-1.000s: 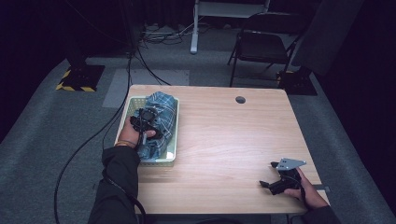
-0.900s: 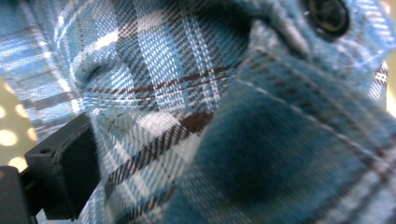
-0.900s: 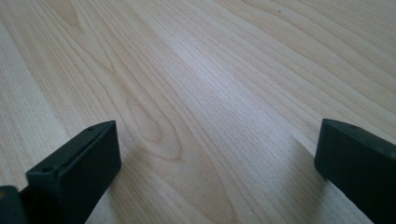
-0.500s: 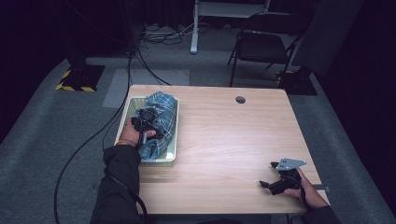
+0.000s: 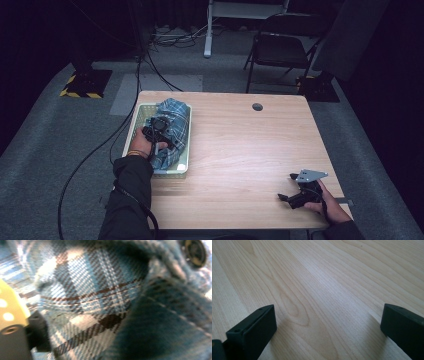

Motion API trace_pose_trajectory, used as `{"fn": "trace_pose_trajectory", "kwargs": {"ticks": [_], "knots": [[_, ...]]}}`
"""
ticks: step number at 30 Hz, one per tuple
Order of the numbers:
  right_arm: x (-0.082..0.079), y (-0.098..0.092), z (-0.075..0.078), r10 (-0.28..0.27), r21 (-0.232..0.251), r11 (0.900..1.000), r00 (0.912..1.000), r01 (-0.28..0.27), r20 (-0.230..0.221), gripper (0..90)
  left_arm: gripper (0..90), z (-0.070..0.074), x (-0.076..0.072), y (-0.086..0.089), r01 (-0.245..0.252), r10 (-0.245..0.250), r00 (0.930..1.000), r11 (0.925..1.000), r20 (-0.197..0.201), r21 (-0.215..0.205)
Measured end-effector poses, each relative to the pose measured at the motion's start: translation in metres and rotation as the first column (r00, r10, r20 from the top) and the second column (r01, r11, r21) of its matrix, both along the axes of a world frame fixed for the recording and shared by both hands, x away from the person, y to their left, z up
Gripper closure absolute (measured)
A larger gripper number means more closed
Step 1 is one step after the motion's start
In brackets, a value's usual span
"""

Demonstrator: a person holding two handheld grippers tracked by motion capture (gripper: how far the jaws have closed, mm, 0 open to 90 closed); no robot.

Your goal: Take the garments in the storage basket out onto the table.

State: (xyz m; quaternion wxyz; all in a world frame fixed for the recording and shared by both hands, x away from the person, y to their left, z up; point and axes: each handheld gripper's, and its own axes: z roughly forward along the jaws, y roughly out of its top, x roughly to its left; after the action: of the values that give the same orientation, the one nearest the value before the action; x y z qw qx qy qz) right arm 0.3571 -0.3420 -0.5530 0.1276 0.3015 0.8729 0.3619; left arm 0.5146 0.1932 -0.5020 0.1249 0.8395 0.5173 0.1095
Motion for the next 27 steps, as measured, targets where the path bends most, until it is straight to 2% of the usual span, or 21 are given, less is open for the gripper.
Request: {"fn": "trace_pose_trajectory", "kwargs": {"ticks": [8, 14, 20, 27], "knots": [[0.000, 0.000, 0.000, 0.000, 0.000, 1.000, 1.0000, 0.000, 0.000, 0.5, 30.5, 0.004, -0.003, 0.002, -0.010, 0.011, 0.9998, 0.9998, 0.020, -0.019], [0.000, 0.000, 0.000, 0.000, 0.000, 1.000, 1.0000, 0.000, 0.000, 0.5, 35.5, 0.005, -0.007, 0.002, -0.020, 0.021, 0.9986, 0.9997, 0.049, -0.017], [0.000, 0.000, 0.000, 0.000, 0.000, 1.000, 1.0000, 0.000, 0.000, 0.5, 38.8, 0.007, -0.014, -0.001, -0.014, 0.014, 0.9946, 0.9999, 0.103, 0.001], [0.000, 0.000, 0.000, 0.000, 0.000, 1.000, 1.0000, 0.000, 0.000, 0.5, 43.6, 0.011, -0.024, 0.002, -0.021, 0.025, 0.9845, 0.9994, 0.174, -0.027]]}}
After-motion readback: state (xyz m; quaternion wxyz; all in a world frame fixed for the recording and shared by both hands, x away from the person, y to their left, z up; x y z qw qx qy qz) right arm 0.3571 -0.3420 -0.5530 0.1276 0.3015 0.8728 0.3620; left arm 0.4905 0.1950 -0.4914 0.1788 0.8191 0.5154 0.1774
